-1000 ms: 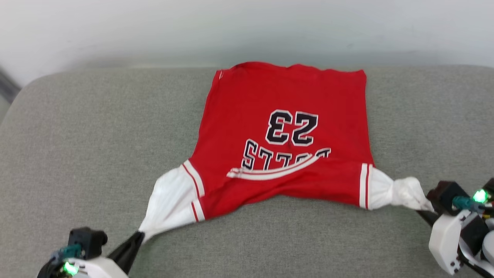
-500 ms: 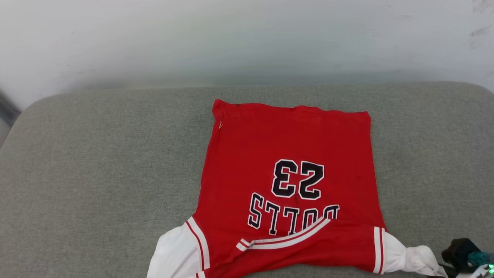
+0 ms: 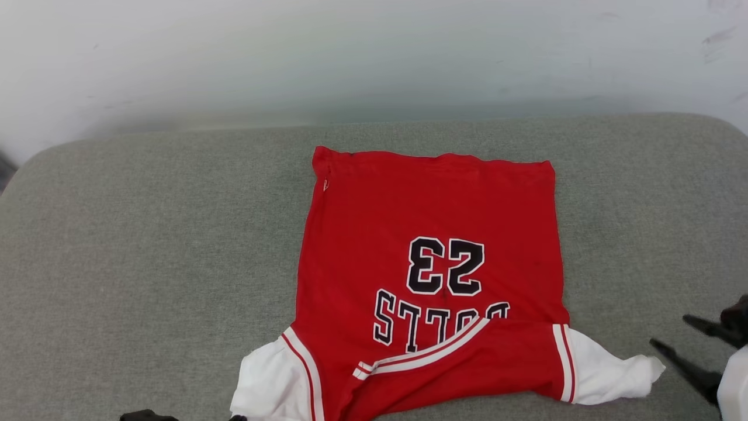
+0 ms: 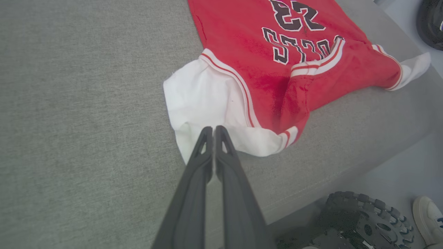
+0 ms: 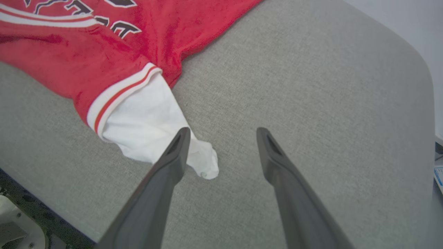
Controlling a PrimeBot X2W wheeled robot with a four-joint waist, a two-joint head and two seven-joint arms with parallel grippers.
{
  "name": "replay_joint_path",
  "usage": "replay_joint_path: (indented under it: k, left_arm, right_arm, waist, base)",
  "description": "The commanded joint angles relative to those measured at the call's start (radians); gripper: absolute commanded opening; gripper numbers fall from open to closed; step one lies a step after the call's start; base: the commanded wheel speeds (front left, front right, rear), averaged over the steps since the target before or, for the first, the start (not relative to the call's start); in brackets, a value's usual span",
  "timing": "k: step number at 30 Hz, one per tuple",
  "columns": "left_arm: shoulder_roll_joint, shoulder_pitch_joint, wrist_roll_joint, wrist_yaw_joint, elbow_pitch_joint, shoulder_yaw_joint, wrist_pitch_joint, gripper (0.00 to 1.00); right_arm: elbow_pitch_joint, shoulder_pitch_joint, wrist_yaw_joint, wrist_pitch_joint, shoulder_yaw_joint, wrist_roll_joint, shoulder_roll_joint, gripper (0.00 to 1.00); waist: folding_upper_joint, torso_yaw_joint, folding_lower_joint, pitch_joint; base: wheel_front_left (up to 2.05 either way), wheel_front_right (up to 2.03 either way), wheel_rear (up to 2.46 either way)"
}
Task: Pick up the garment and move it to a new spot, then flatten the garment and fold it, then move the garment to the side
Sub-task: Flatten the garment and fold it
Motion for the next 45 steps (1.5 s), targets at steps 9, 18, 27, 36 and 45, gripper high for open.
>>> replay_joint_path:
  k: [9,18,27,36,45]
  left_arm:
    - [0.012,-0.055,0.058,0.015,-0.112,-0.016,0.026,0.00]
    - [-0.007,-0.160,0.142,-0.007,-0.214,-0.058,0.070,0.00]
    - [-0.041,-0.256,0.188,-0.043,-0.273,-0.085,0.088,0.00]
    - [-0.078,-0.292,0.199,-0.062,-0.272,-0.103,0.076,0.00]
    - [-0.079,-0.293,0.192,-0.070,-0.247,-0.101,0.060,0.00]
  right_arm:
    - [-0.023,-0.190,-0.001,0.270,-0.218,0.180,0.030,1.00]
    - [0.116,-0.498,-0.001,0.666,-0.361,0.079,0.168,1.00]
    - [0.288,-0.694,-0.001,0.894,-0.509,-0.119,0.260,1.00]
    - [0.335,-0.662,-0.001,1.000,-0.604,-0.258,0.293,1.00]
    - [0.305,-0.545,0.001,1.094,-0.659,-0.298,0.341,1.00]
  waist:
    - [-0.0001,0.056,0.0001,0.106]
    - [-0.0001,0.191,0.0001,0.287]
    - [-0.0001,0.315,0.0001,0.419]
    - [-0.0001,0.377,0.0001,0.463]
    - [-0.0001,0.378,0.0001,0.465]
  base:
    - [0.00,0.00,0.00]
    - [0.00,0.00,0.00]
    - [0.00,0.00,0.00]
    - [0.00,0.00,0.00]
    - [0.00,0.00,0.00]
